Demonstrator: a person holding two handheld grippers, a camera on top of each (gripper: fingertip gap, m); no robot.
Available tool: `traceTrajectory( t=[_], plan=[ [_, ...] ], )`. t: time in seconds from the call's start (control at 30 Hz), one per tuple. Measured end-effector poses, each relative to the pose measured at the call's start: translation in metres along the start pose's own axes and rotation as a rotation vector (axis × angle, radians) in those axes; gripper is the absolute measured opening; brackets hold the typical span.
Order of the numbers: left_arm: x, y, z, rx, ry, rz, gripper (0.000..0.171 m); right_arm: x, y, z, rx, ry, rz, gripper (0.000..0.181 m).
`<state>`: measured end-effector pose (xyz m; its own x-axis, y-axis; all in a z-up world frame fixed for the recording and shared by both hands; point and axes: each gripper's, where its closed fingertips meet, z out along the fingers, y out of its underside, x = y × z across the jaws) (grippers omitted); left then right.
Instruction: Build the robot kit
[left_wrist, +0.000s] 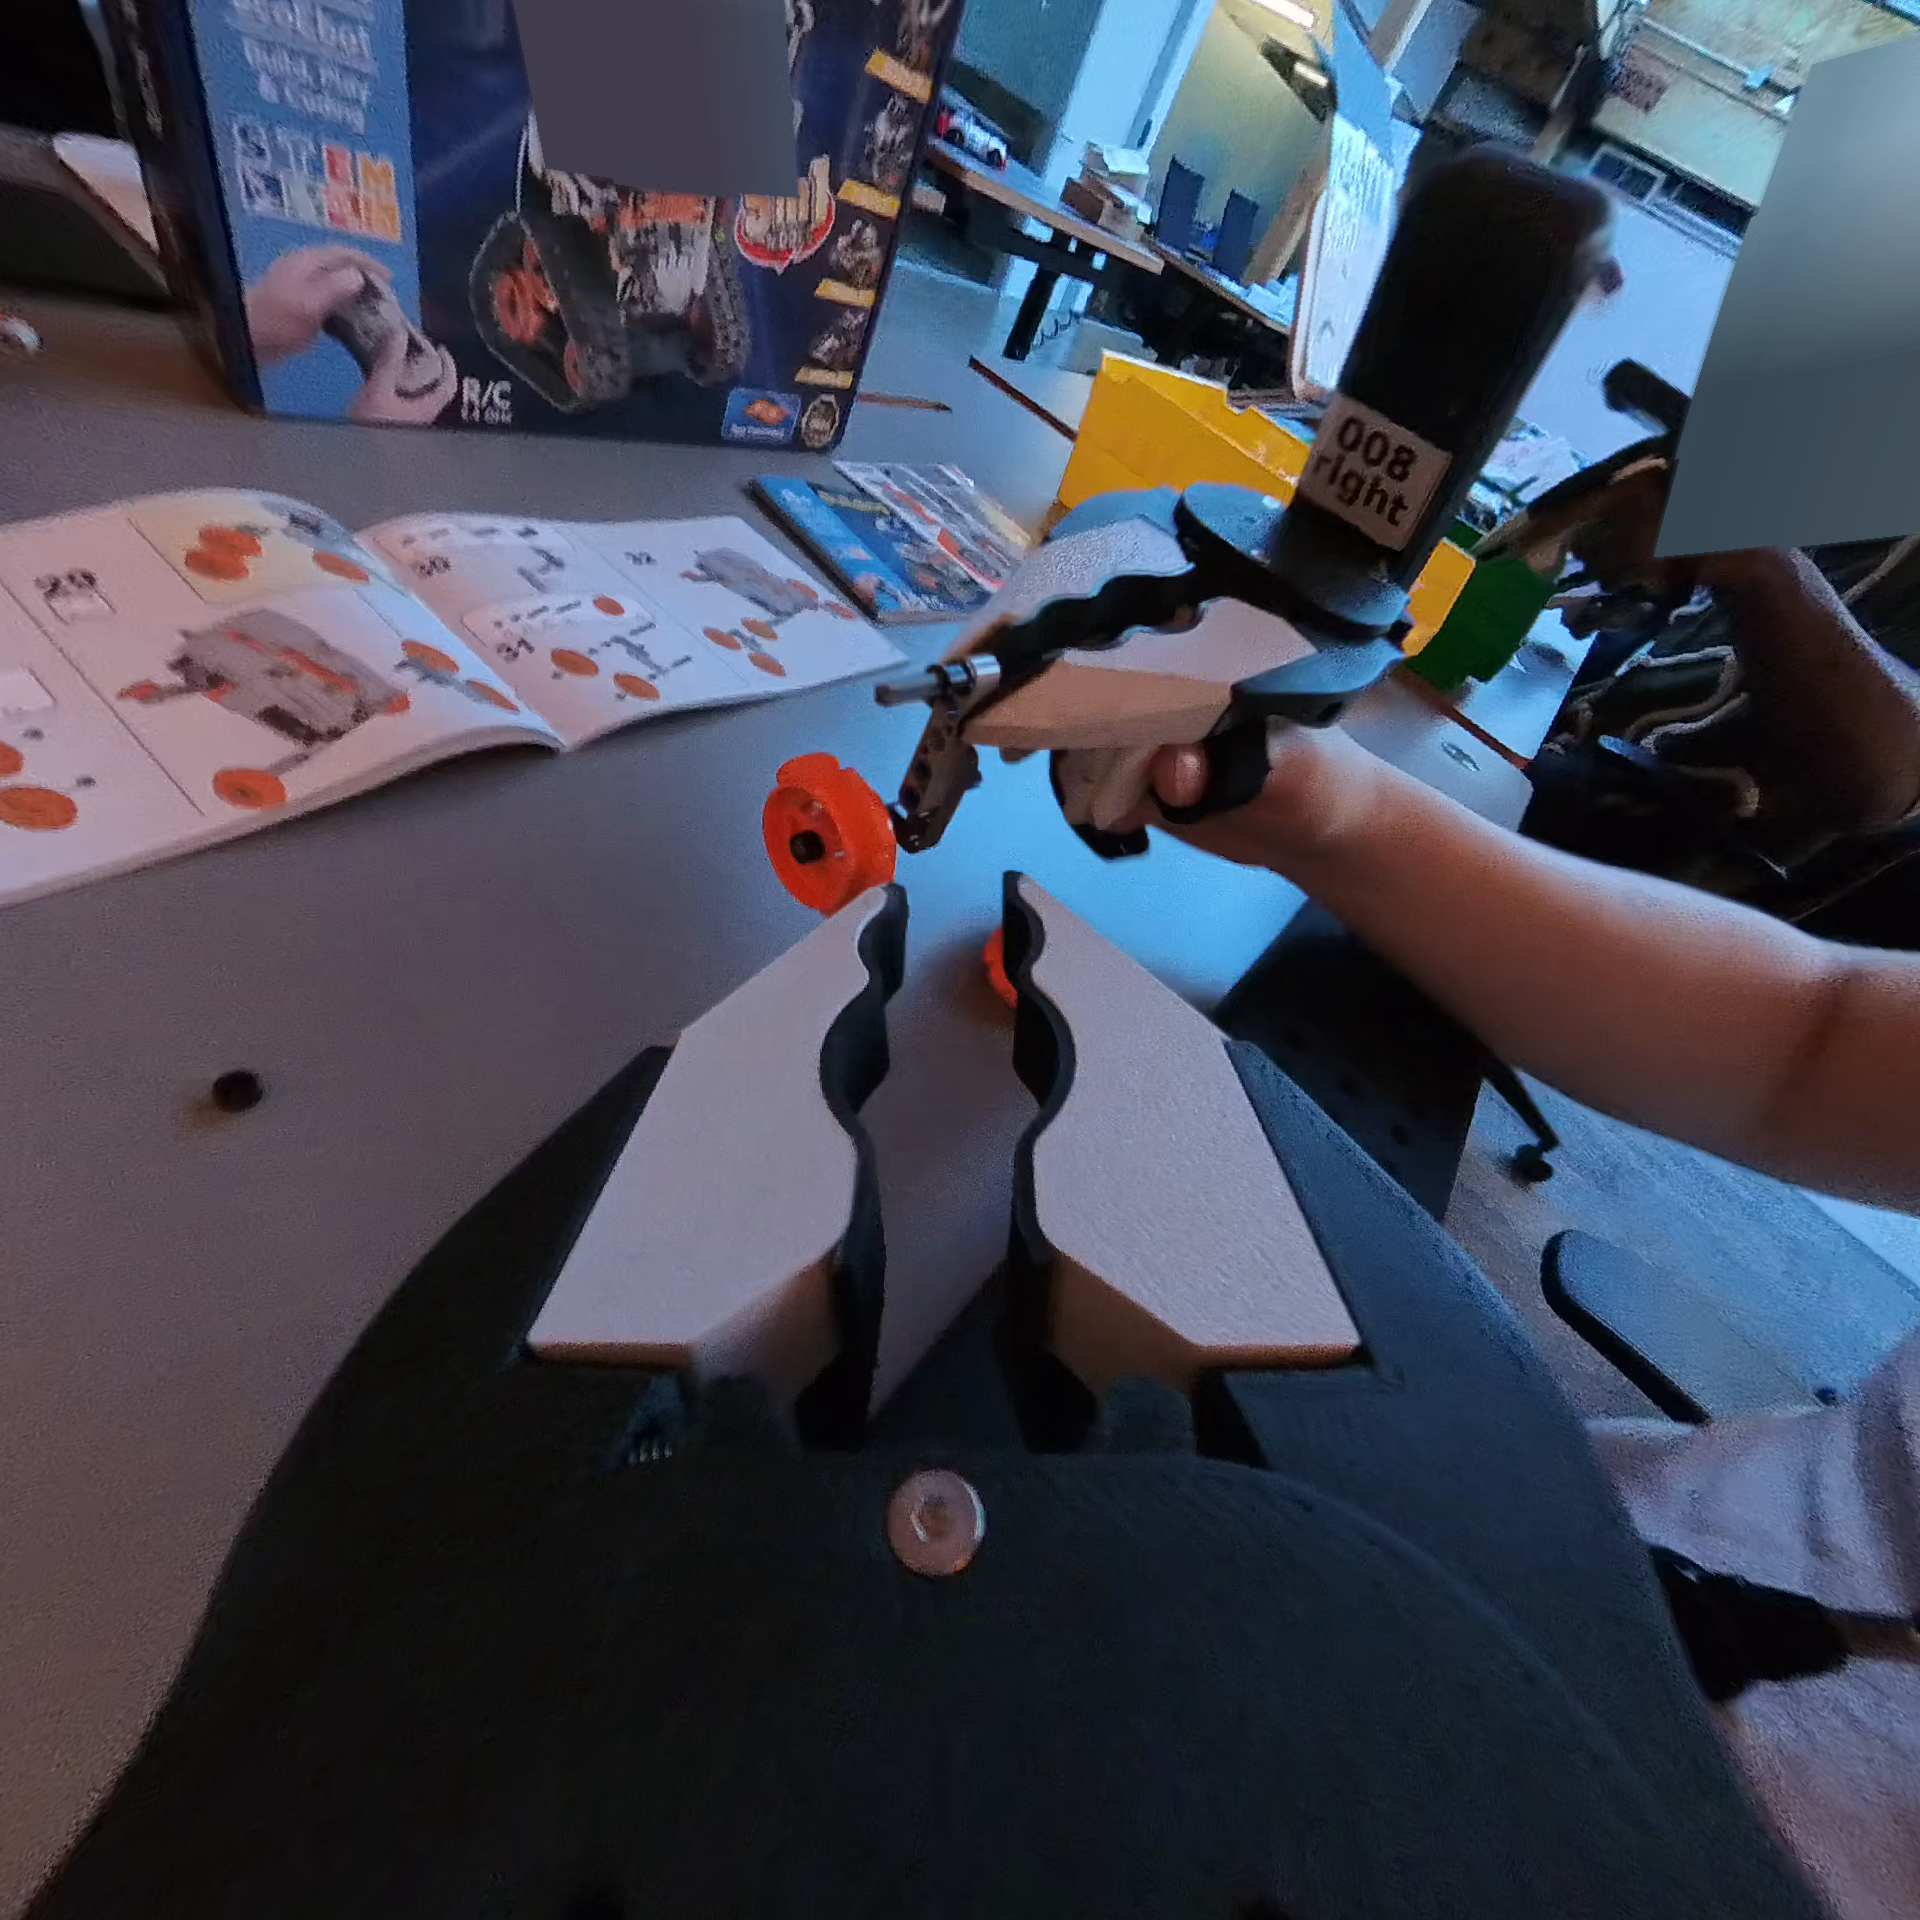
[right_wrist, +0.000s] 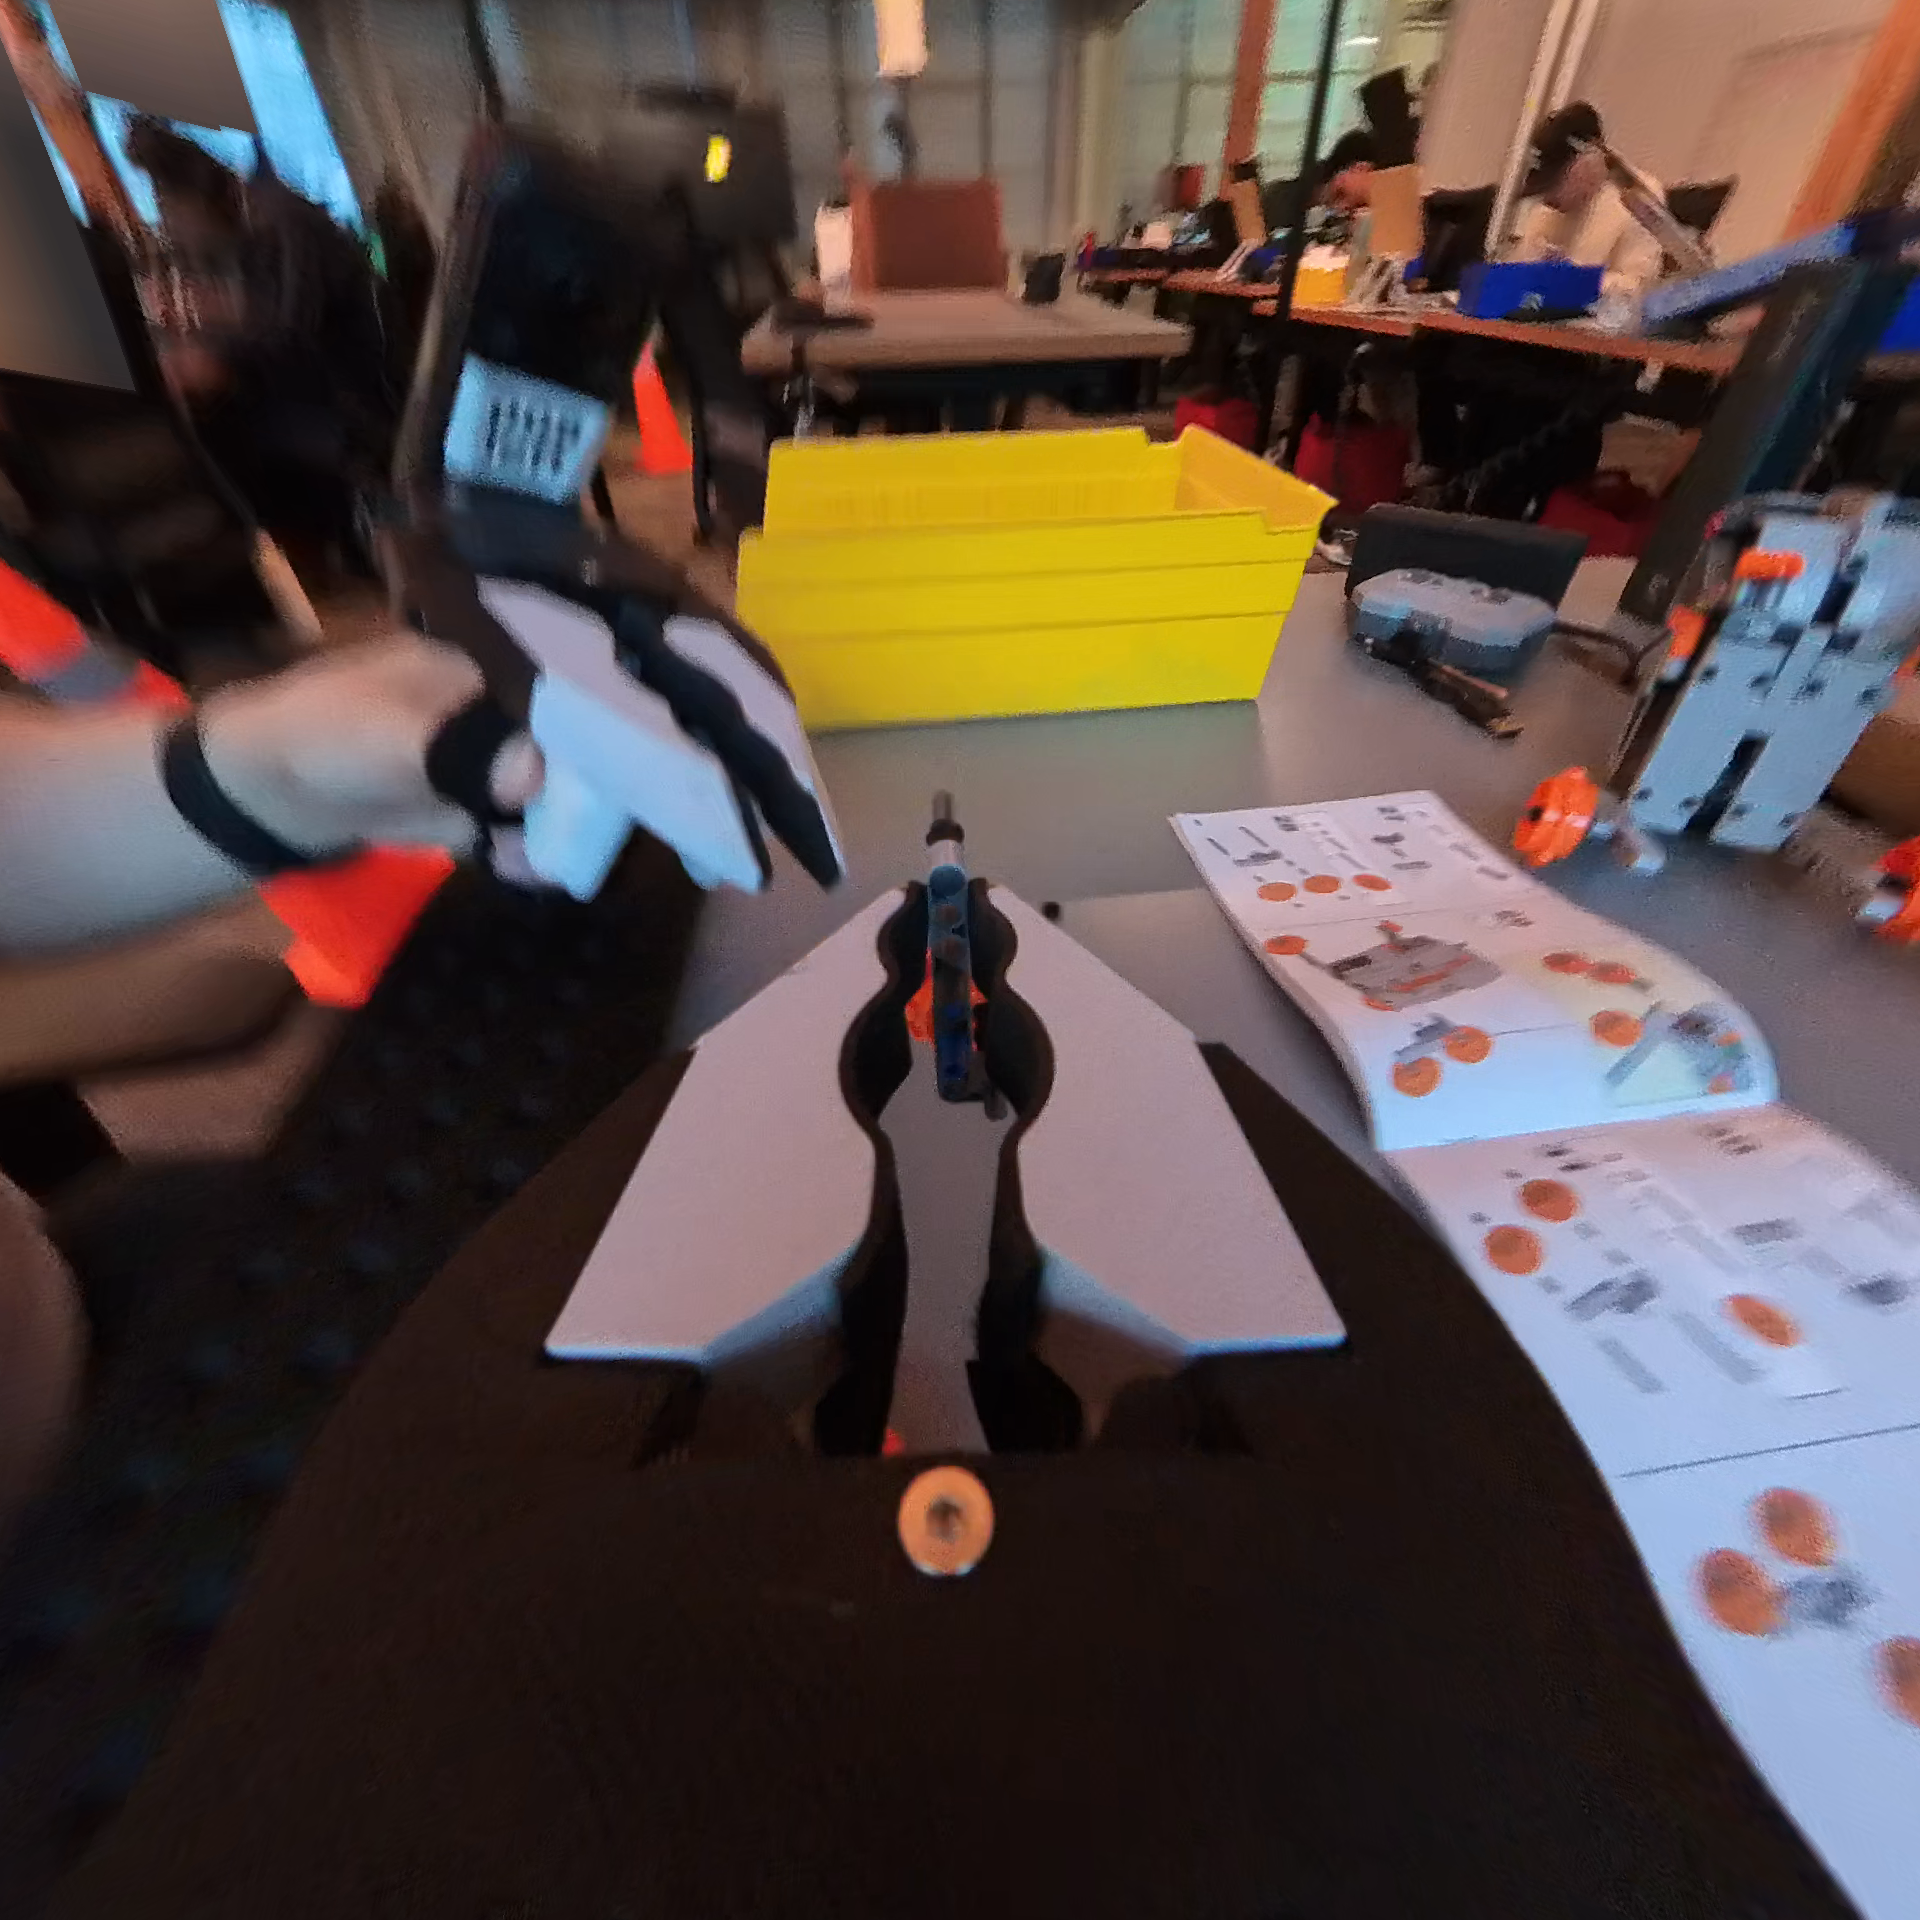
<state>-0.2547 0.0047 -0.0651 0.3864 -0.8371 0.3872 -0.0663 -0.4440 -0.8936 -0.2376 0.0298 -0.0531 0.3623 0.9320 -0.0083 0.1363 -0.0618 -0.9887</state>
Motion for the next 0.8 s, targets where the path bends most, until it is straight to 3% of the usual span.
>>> traceTrajectory(
  t=[0.1,0.17,0.23,0.3,0.37,0.53,0.8],
  plan=[
    [-0.011,0.007,-0.008,-0.031,-0.017,-0.011,0.011,0.007,0.027,0.005,-0.139,-0.009,-0.247,0.006],
    [-0.017,0.011,-0.011,-0.052,-0.023,-0.022,0.011,0.008,0.038,0.011,-0.184,-0.037,-0.298,0.006],
    [-0.020,0.010,-0.013,-0.052,-0.010,-0.040,0.014,0.012,0.033,0.017,-0.157,-0.053,-0.207,0.006],
    [-0.024,0.010,-0.013,-0.063,-0.030,-0.030,0.021,0.033,0.034,0.020,-0.189,0.054,-0.072,0.006],
    [-0.033,0.012,-0.011,-0.089,-0.101,0.012,0.024,0.044,0.023,0.021,-0.132,0.130,0.028,0.005],
    [-0.043,0.011,0.002,-0.094,-0.261,0.107,0.031,0.036,0.016,0.028,-0.061,0.112,0.298,0.006],
    [-0.043,0.008,0.015,-0.104,-0.351,0.209,0.040,0.036,0.015,0.034,0.052,0.055,0.636,0.005]
  ],
)
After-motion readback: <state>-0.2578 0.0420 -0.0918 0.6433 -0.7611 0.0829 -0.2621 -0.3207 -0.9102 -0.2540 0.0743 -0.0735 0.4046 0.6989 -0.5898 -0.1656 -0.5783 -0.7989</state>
